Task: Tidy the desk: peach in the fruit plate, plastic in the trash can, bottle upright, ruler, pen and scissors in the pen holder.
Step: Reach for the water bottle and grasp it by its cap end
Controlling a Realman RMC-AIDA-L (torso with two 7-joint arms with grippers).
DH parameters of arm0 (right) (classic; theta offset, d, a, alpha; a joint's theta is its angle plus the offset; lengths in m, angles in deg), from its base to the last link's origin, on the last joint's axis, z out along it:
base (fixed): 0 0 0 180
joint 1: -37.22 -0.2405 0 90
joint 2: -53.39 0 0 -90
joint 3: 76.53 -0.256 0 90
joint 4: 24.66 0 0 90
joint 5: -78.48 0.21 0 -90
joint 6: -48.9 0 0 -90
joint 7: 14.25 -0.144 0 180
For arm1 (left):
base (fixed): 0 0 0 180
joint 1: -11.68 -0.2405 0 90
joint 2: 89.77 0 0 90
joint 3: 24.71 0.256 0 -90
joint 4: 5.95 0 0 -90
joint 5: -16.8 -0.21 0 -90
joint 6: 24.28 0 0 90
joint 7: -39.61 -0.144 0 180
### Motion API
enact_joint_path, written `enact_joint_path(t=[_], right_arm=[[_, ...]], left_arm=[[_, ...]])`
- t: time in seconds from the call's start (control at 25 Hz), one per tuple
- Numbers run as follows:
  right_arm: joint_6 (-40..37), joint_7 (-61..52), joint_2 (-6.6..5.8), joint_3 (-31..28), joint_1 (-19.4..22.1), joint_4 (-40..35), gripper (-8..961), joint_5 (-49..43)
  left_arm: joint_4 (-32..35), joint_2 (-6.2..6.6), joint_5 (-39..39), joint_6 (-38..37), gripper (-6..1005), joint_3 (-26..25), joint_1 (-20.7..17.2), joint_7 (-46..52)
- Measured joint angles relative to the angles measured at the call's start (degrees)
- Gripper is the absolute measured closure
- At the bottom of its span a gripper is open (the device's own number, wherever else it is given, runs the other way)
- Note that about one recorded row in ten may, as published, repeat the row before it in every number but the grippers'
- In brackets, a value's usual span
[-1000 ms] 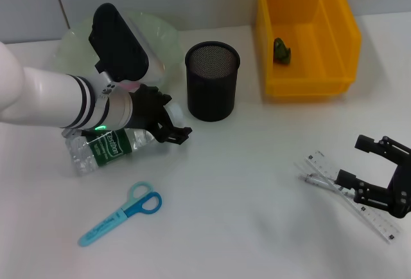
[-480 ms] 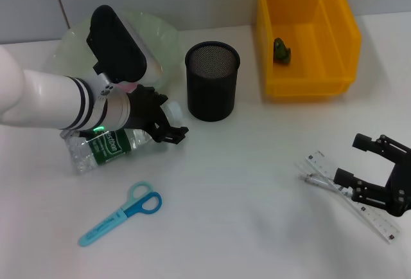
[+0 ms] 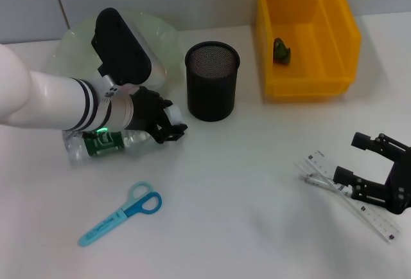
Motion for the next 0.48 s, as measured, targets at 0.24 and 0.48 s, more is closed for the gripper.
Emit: enact_joint_path(t=[0.24, 0.48], right_arm=[[0.09, -0.01, 0.02, 0.16, -0.19, 0.06, 115, 0.00], [0.21, -0.01, 0.09, 0.10, -0.19, 0.06, 115, 0.00]], left_arm=[[0.18, 0.00, 0.09, -0.01, 440, 0.08, -0.06, 0.04], [0.20, 0.00, 0.04, -0.16, 505, 0.12, -0.05, 0.05]])
